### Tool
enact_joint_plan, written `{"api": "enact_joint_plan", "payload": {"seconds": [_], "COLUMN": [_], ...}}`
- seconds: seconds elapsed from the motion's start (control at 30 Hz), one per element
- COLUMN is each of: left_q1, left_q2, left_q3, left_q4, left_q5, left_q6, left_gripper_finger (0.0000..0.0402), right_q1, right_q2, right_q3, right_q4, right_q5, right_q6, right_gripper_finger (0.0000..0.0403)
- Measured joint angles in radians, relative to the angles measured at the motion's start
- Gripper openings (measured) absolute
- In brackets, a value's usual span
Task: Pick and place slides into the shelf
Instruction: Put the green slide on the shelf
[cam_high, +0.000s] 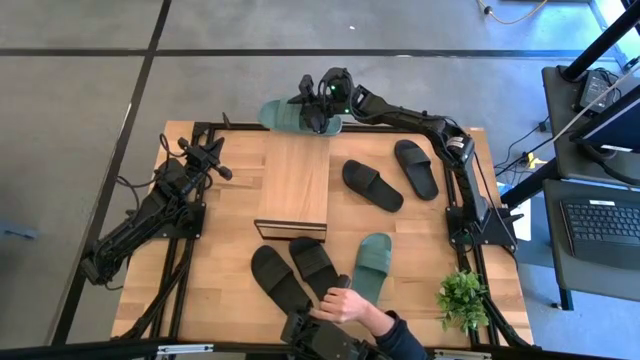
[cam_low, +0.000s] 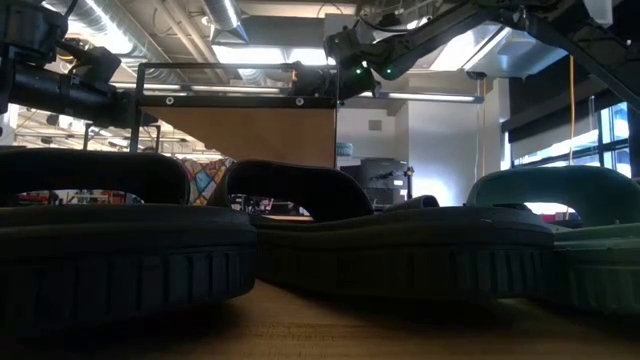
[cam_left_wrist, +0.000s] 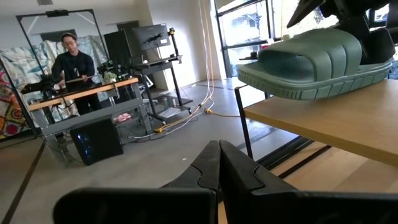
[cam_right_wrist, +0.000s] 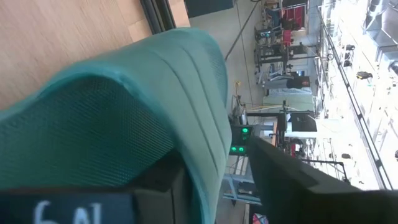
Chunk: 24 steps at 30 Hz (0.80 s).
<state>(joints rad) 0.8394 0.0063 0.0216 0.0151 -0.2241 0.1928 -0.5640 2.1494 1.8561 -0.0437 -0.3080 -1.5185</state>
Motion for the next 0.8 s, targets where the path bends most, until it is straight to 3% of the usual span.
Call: {"api": "enact_joint_plan", "payload": {"seconds": [0.53,0.8], "left_q1": [0.000,0.000], "left_q2": [0.000,0.000], "left_q3": [0.000,0.000], "left_q4": [0.000,-0.007], "left_q5": [0.000,0.000], "left_q6": [0.000,0.000], "left_gripper_finger": [0.0000,0.0000], "right_q1": [0.000,0.013], "right_q2": [0.000,0.000], "right_q3": [0.000,0.000], "right_q4": [-0.010,-0.011], "right_q5": [0.000,0.000], "right_q6": [0.022,0.013], "right_gripper_finger": [0.0222,0.0233]}}
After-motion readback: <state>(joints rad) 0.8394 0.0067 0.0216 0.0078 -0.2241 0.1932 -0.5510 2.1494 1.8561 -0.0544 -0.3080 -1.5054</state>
